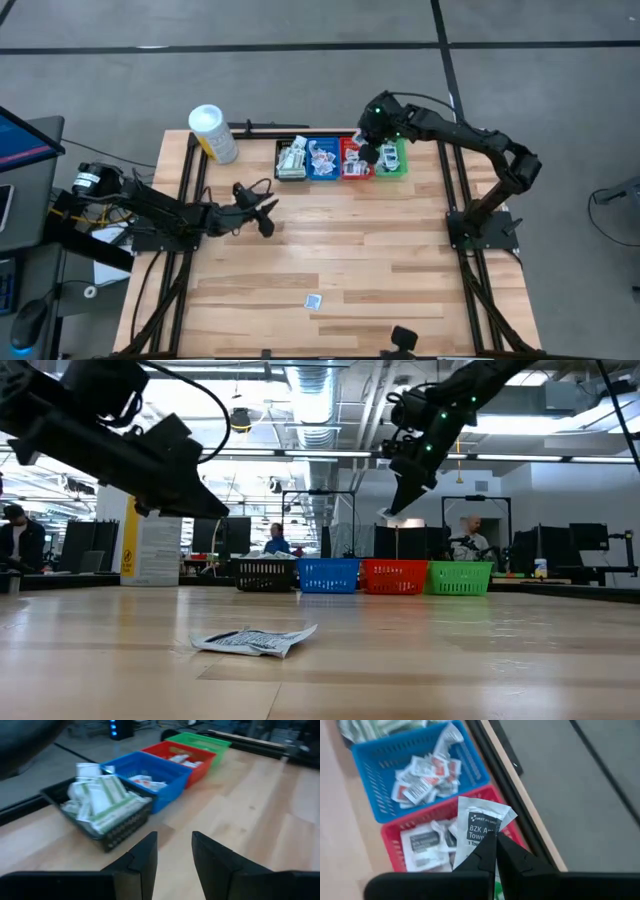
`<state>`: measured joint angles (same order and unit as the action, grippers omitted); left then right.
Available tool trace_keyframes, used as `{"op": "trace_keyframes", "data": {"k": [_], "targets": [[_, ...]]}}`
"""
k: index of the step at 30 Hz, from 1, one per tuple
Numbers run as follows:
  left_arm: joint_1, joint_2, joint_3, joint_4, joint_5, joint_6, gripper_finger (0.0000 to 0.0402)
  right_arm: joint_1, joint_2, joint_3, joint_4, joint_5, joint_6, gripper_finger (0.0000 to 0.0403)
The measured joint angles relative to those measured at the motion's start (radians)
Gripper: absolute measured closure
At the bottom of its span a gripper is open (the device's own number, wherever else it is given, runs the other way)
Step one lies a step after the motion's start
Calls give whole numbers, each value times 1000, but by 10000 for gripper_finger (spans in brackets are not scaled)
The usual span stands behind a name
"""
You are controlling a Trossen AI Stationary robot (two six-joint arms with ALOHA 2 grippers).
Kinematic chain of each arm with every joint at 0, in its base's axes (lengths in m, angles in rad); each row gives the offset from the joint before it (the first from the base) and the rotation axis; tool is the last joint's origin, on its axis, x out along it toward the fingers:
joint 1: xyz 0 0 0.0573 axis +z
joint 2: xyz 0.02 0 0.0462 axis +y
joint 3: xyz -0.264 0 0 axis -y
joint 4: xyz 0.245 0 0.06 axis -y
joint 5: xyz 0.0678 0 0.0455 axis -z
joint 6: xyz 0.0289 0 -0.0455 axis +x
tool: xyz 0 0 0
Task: Pick & Place First Aid Supplies
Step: Put the gray towelette pack in the red bin
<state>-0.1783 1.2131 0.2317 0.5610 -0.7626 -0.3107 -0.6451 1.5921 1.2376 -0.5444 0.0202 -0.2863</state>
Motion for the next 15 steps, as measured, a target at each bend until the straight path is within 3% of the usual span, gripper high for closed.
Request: {"op": "trace_keyframes", "data": {"k": [4, 8, 15], "targets": [[55, 0, 0, 0, 0, 0, 280, -29, 0, -25, 38, -117, -1, 401], [89, 0, 0, 1, 0, 0, 280, -32, 0, -33, 49, -131, -1, 397], [106, 0, 0, 8, 109, -7, 280, -18, 0, -33, 51, -129, -3, 318]]}}
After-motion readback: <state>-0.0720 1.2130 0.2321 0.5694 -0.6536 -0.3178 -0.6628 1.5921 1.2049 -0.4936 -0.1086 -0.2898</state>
